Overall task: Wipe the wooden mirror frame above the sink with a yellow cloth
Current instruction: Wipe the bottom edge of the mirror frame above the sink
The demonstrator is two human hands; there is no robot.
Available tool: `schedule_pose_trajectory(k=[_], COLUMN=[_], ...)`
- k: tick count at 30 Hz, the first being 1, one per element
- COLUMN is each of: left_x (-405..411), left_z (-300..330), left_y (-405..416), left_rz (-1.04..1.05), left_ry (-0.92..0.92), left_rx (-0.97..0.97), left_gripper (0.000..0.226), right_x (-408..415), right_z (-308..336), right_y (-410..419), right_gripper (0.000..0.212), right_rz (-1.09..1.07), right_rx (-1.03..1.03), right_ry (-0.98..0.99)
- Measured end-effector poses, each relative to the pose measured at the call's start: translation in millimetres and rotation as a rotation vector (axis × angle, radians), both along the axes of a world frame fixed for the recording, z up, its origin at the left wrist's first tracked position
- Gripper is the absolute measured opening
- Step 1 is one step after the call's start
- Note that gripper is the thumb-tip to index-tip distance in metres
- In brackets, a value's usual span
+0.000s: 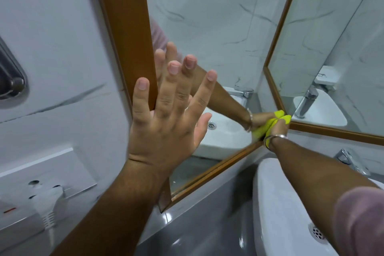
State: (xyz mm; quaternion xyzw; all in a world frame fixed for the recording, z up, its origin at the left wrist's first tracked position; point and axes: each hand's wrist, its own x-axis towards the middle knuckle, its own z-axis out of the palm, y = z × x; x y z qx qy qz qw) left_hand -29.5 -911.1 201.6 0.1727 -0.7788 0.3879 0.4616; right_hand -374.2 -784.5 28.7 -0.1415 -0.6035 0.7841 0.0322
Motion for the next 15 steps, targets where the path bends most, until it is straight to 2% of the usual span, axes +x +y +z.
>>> schedule_pose_trajectory(k=[2,5,7,9,10,12,15], left_x=[-0.5,-0.1,0.3,0.8,0.9,1.4,1.1], left_z=[0.8,0.8,1.6,1.7,1.9,1.6,0.0], left_y=[-0.8,0.4,0.6,1.1,1.3,0.6,-0.5], left_rz=[0.002,0.007,0.008,0.012,0.014,0.016,0.031], left_ry=[0.005,0.007,0.006,0.002,0.002,0.005,0.003], left_rx=[0.009,-0.006,-0.004,-0.005,-0.007,-0.012,-0.02], left_gripper=[0.068,0.069,0.069,0.068,0.068,0.067,0.068], right_x=[11.5,28.9,30.9,36.5,45.8,75.4,23.1], right_z=[10.6,-34.8,-88.7,-130.6,-128.4,-68.5,-53.4], right_y=[-3.9,-1.7,-3.4,-8.2,-11.2,-17.8,-9.4], right_gripper=[0.031,0.024,0.025,0.029,0.028,0.033,0.057], right_rz=[-0.002,0.133,0.254,0.419,0.436,0.369,0.167], right_rx=[0.08,0.194,0.16,0.029,0.022,0.05,0.06], right_ry=[0.042,0.138,0.141,0.207,0.196,0.175,0.04])
